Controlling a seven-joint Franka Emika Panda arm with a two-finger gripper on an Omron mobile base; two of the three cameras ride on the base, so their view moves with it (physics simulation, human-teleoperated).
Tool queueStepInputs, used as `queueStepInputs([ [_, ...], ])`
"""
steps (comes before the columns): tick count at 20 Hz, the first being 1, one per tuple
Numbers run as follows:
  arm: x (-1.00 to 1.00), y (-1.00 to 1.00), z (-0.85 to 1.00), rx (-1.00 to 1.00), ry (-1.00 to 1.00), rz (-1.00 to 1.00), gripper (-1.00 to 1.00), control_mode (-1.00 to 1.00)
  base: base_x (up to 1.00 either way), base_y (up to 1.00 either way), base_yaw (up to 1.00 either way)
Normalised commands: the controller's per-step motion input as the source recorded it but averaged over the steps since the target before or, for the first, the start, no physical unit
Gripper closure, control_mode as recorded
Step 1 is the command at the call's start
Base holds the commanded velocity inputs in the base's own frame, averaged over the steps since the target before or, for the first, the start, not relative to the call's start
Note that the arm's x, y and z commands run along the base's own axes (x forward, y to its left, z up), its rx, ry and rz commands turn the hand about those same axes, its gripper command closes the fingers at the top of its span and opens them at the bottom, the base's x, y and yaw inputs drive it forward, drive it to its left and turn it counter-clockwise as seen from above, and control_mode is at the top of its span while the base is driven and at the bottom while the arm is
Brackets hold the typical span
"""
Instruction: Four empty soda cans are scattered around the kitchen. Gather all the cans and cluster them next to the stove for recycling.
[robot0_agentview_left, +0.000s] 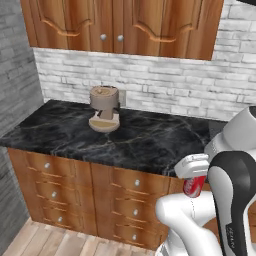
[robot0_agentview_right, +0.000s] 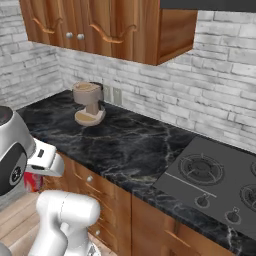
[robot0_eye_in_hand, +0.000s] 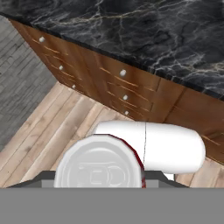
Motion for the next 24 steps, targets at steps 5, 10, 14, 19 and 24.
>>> queueStepInputs([
  [5, 0.00, 0.00, 0.00, 0.00, 0.00, 0.00, 1.00, 1.00, 0.31, -0.21, -0.35],
  [10, 0.00, 0.00, 0.00, 0.00, 0.00, 0.00, 1.00, 1.00, 0.42, -0.22, -0.33],
  [14, 0.00, 0.00, 0.00, 0.00, 0.00, 0.00, 1.00, 1.00, 0.47, -0.06, -0.29],
  [19, 0.00, 0.00, 0.00, 0.00, 0.00, 0.00, 1.00, 1.00, 0.57, 0.00, -0.21],
  [24, 0.00, 0.00, 0.00, 0.00, 0.00, 0.00, 1.00, 1.00, 0.56, 0.00, -0.18],
])
